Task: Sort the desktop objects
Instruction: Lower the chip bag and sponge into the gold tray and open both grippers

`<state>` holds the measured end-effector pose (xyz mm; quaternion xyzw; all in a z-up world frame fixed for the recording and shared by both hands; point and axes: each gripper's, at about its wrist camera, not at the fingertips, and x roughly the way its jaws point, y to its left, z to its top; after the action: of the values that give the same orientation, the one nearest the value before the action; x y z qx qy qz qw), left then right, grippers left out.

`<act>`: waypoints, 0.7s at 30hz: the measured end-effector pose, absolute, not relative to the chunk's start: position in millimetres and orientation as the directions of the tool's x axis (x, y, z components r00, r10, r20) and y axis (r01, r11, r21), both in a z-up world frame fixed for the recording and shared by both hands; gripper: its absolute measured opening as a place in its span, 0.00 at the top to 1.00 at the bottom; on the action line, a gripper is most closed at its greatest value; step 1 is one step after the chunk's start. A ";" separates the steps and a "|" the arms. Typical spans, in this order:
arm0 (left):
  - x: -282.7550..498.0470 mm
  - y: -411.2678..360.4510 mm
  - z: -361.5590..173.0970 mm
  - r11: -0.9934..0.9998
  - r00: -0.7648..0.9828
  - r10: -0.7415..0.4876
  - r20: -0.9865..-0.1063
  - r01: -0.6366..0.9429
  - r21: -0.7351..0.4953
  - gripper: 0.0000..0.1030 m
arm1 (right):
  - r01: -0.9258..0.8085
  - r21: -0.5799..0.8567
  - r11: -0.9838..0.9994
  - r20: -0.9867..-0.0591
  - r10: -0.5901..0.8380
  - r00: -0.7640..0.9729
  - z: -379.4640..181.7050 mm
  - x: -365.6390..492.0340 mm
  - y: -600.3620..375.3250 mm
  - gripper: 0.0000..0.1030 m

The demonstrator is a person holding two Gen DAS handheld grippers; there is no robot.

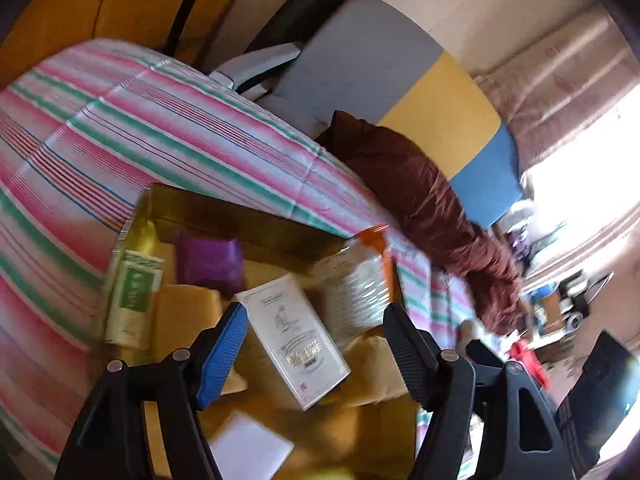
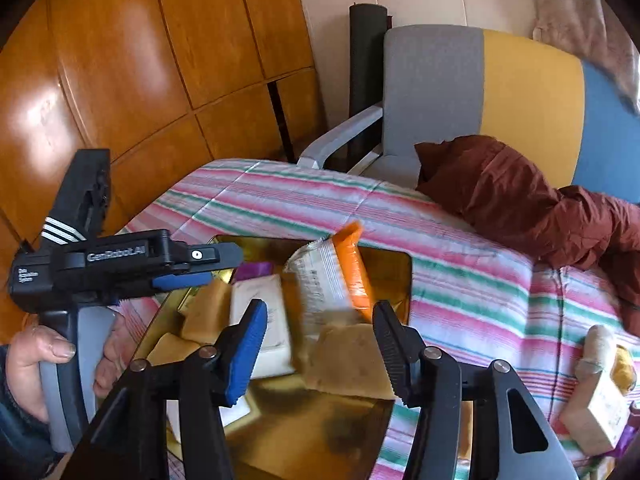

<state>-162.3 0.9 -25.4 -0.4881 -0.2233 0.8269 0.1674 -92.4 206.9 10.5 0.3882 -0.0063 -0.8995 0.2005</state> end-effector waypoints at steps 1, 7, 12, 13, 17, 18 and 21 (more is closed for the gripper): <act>-159.1 -1.1 -24.3 -0.850 -0.469 0.489 -0.736 -0.068 -0.522 0.31 | 0.355 0.163 -0.921 -0.701 -0.361 -0.615 7.4 -90.8 207.6 0.44; -121.1 -0.8 -14.6 -0.887 -0.501 0.445 -0.742 -0.137 -0.440 0.31 | 0.340 0.151 -0.928 -0.728 -0.338 -0.596 -10.9 -70.6 219.3 0.38; -84.7 13.2 -16.1 -0.913 -0.513 0.405 -0.757 -0.188 -0.362 0.31 | 0.318 0.131 -0.939 -0.744 -0.305 -0.595 -20.1 -52.0 236.0 0.36; -77.5 15.2 -14.9 -0.921 -0.525 0.388 -0.757 -0.193 -0.338 0.31 | 0.313 0.122 -0.942 -0.744 -0.296 -0.599 -20.6 -47.8 240.2 0.35; -54.5 21.8 -11.6 -0.942 -0.569 0.334 -0.752 -0.209 -0.261 0.30 | 0.289 0.108 -0.951 -0.740 -0.271 -0.616 -18.2 -33.5 256.4 0.28; -49.5 23.4 -10.6 -0.946 -0.577 0.322 -0.750 -0.211 -0.244 0.30 | 0.284 0.104 -0.953 -0.739 -0.265 -0.620 -18.1 -30.7 260.1 0.28; -37.5 27.6 -8.5 -0.958 -0.598 0.285 -0.749 -0.214 -0.193 0.30 | 0.271 0.084 -0.959 -0.741 -0.242 -0.627 -19.4 -21.3 269.4 0.27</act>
<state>-37.5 27.6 -8.5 -0.4262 -0.0416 0.8928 0.1395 -21.3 269.4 -19.4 0.4080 0.0179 -0.9016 0.1423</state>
